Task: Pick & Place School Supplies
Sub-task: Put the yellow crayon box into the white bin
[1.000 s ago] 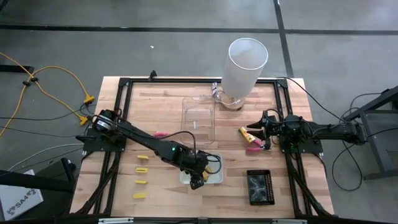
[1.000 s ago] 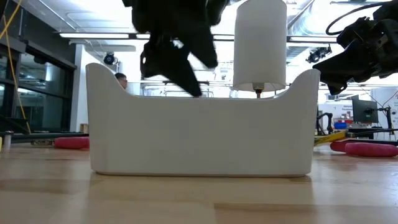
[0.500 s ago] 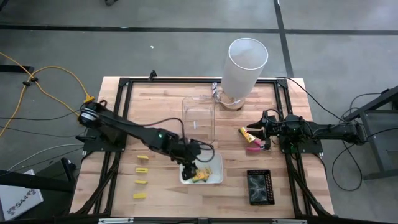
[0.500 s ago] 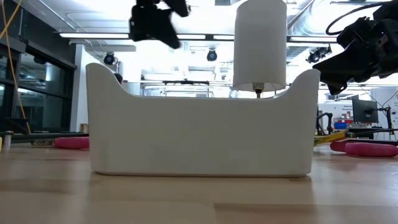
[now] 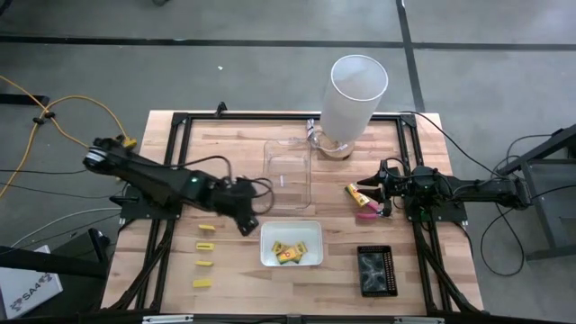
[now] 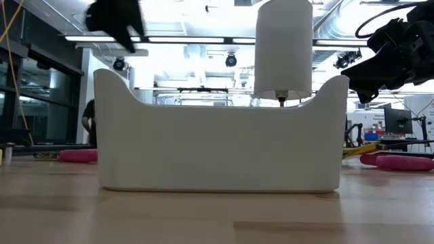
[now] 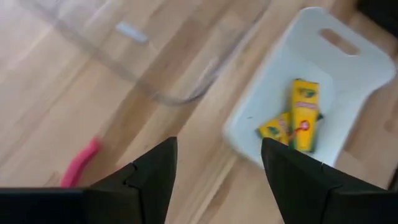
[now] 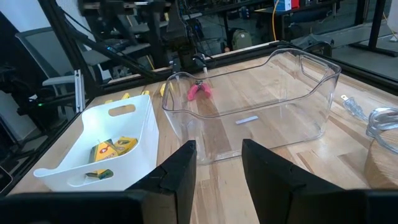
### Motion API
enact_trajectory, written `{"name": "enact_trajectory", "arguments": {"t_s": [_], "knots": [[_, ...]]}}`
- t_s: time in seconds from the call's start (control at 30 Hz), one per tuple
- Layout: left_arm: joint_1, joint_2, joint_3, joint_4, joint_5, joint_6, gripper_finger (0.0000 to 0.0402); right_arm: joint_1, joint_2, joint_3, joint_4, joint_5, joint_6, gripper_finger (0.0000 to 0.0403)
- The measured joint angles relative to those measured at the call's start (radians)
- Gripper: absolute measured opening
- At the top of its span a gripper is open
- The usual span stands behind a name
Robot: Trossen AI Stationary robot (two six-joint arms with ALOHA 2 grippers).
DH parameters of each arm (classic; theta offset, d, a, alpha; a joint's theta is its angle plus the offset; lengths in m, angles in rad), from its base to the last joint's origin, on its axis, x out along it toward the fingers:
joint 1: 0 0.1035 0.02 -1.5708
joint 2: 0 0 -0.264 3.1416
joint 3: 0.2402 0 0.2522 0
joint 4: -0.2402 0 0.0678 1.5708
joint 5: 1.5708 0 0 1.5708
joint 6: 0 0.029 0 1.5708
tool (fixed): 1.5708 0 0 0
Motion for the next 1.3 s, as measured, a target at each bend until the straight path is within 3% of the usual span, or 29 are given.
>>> {"name": "enact_trajectory", "arguments": {"t_s": [0.13, 0.33, 0.6, 1.3], "knots": [[0.007, -0.114, -0.136, 0.033, -0.038, -0.043, 0.0226, 0.000, 0.000, 0.000, 0.000, 0.000, 0.000, 0.0121], [0.045, -0.236, -0.251, 0.127, -0.051, 0.038, 0.0226, 0.000, 0.000, 0.000, 0.000, 0.000, 0.000, 0.0121], [0.044, -0.230, -0.252, 0.152, -0.045, 0.113, 0.0227, 0.000, 0.000, 0.000, 0.000, 0.000, 0.000, 0.0121], [0.039, -0.230, -0.252, 0.175, -0.042, 0.094, 0.0227, 0.000, 0.000, 0.000, 0.002, 0.001, 0.000, 0.0121]]}}
